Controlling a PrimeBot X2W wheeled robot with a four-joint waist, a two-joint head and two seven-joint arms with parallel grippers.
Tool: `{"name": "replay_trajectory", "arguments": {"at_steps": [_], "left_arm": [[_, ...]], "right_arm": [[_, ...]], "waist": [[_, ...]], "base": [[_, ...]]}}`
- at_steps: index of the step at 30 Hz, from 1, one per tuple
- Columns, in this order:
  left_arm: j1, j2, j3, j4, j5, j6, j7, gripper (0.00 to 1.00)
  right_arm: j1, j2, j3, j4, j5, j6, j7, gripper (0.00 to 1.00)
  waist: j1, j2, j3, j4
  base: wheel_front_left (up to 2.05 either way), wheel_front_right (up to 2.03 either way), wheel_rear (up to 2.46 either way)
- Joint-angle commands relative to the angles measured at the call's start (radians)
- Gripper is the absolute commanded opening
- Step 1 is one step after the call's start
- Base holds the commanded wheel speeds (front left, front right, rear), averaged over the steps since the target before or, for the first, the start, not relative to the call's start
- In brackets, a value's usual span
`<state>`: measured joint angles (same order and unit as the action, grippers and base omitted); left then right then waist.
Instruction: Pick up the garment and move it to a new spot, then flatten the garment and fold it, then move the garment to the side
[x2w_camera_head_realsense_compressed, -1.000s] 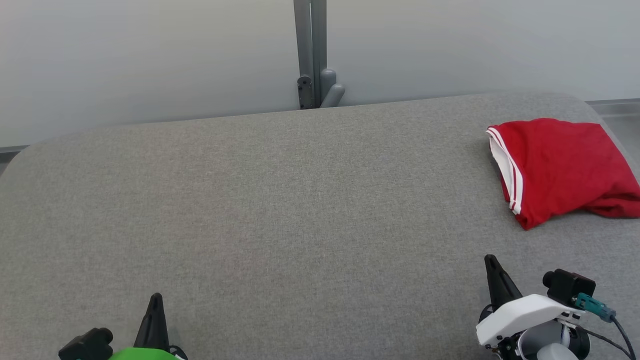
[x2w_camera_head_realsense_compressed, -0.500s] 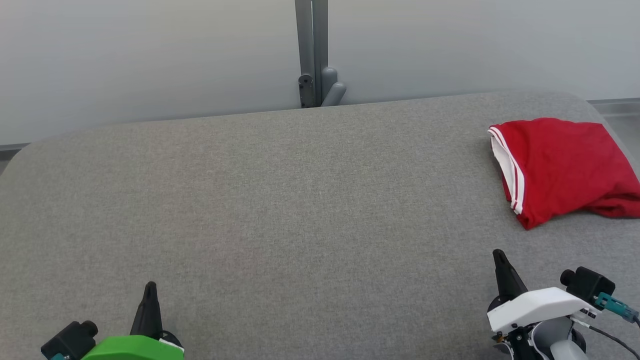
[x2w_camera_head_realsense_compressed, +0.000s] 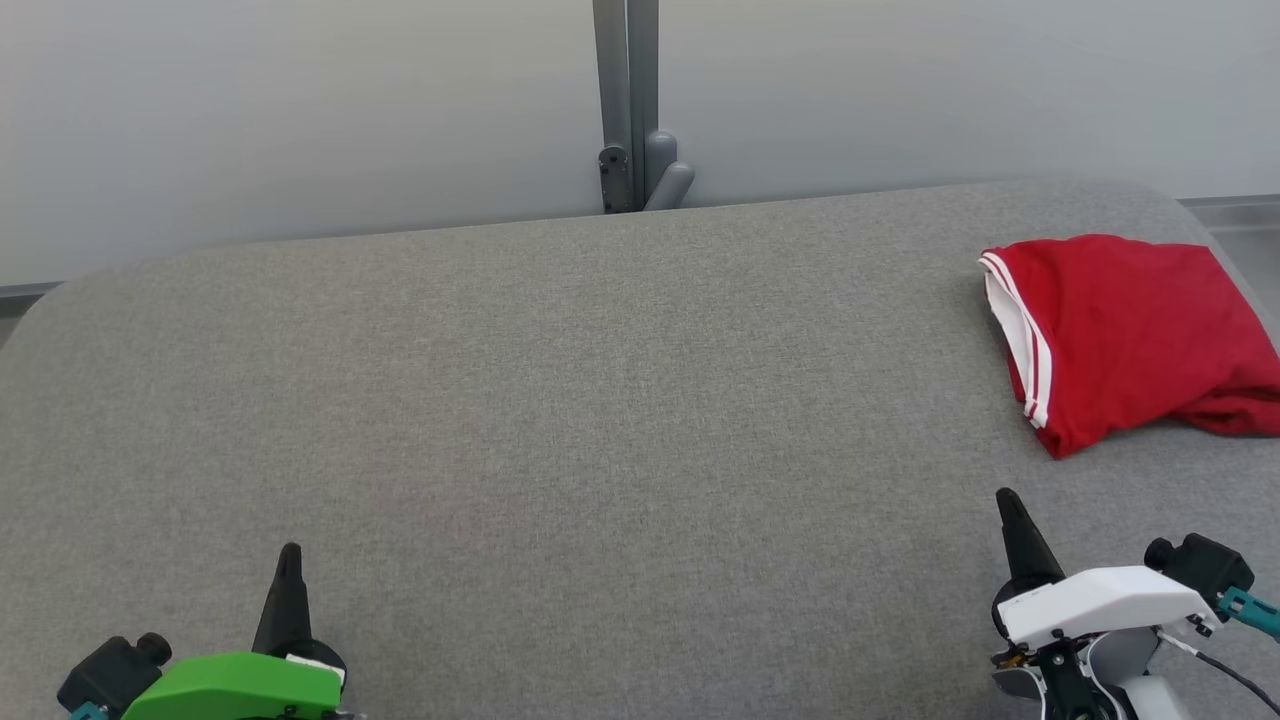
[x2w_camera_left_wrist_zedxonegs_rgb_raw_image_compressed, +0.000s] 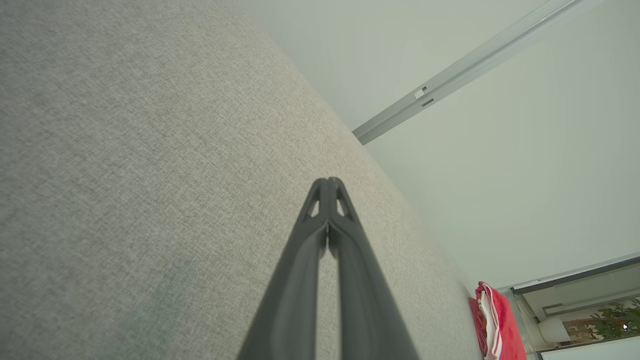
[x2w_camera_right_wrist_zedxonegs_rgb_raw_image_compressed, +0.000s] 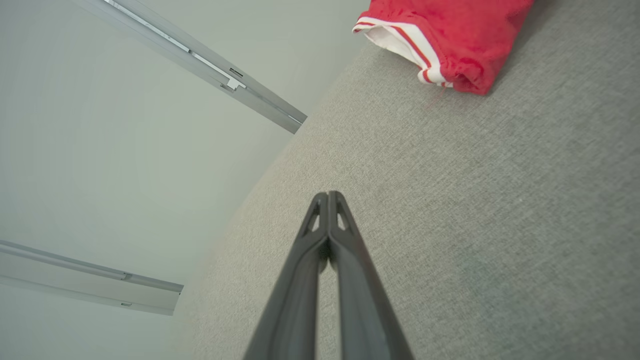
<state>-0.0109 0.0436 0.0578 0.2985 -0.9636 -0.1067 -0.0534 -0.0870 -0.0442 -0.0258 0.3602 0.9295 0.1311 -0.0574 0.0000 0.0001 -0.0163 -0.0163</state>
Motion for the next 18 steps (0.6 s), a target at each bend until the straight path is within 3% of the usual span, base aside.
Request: {"name": "replay_trajectory", "arguments": {"at_steps": [1,18], "left_arm": [[-0.025,0.006,0.005,-0.013,-0.037,-0.007,0.006,0.00],[-0.050,0.007,0.025,-0.031,-0.235,-0.013,0.061,0.00]], "right_arm": [[-0.017,-0.005,-0.007,-0.019,0.035,0.000,0.007,0.00],[-0.019,-0.006,-0.033,-0.055,0.246,0.000,0.061,0.00]], "waist": [[0.0000,-0.0001,0.000,0.000],[0.0000,-0.0001,0.005,0.005]], "base": [[0.00,0.00,0.00],[0.00,0.00,0.00]]}}
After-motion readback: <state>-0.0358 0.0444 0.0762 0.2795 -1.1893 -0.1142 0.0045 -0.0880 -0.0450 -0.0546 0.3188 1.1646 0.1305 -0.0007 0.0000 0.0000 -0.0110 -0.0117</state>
